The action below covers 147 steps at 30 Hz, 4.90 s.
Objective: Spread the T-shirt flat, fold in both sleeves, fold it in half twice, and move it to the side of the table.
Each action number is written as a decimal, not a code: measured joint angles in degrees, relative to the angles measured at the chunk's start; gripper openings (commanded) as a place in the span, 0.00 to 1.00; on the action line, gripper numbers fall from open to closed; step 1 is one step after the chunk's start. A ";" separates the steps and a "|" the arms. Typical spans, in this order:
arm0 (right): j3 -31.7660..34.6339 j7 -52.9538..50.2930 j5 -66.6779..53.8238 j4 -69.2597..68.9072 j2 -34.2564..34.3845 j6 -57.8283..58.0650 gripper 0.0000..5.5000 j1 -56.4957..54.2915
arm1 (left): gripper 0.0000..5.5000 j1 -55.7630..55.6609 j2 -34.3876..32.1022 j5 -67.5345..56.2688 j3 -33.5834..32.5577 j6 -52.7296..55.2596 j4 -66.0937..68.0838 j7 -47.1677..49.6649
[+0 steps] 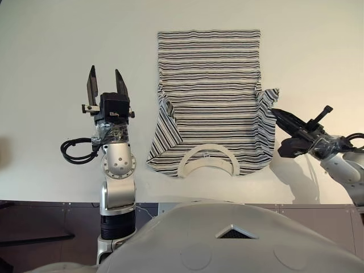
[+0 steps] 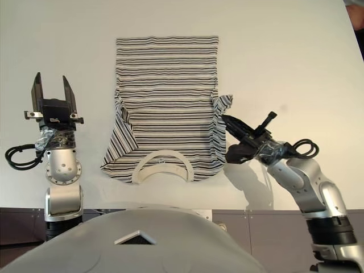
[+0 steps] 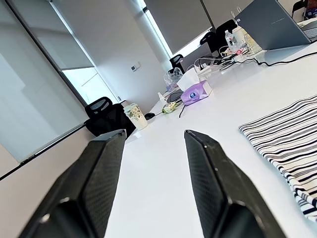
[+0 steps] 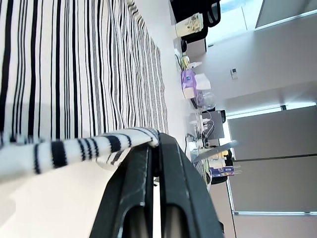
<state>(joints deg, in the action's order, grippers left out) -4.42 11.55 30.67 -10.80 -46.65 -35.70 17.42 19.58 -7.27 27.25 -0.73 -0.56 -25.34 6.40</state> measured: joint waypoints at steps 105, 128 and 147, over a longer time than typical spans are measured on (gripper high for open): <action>-10.41 18.79 -28.39 65.40 26.64 23.51 0.20 -55.62 | 0.18 -58.68 -14.30 -35.64 7.84 -6.88 89.15 -42.23; -16.56 0.46 -7.02 81.80 30.24 15.91 0.39 -71.92 | 0.28 -48.79 -9.57 -46.67 -18.27 -1.94 65.44 -14.83; -30.46 29.88 -18.05 49.68 -7.52 -3.35 0.39 -46.88 | 0.28 -23.40 2.67 -45.85 -13.44 8.81 23.56 -4.43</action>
<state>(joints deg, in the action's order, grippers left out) -34.87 41.42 12.62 38.88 -54.17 -39.04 -29.45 -3.82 -4.60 -18.59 -14.18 8.25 -1.78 1.98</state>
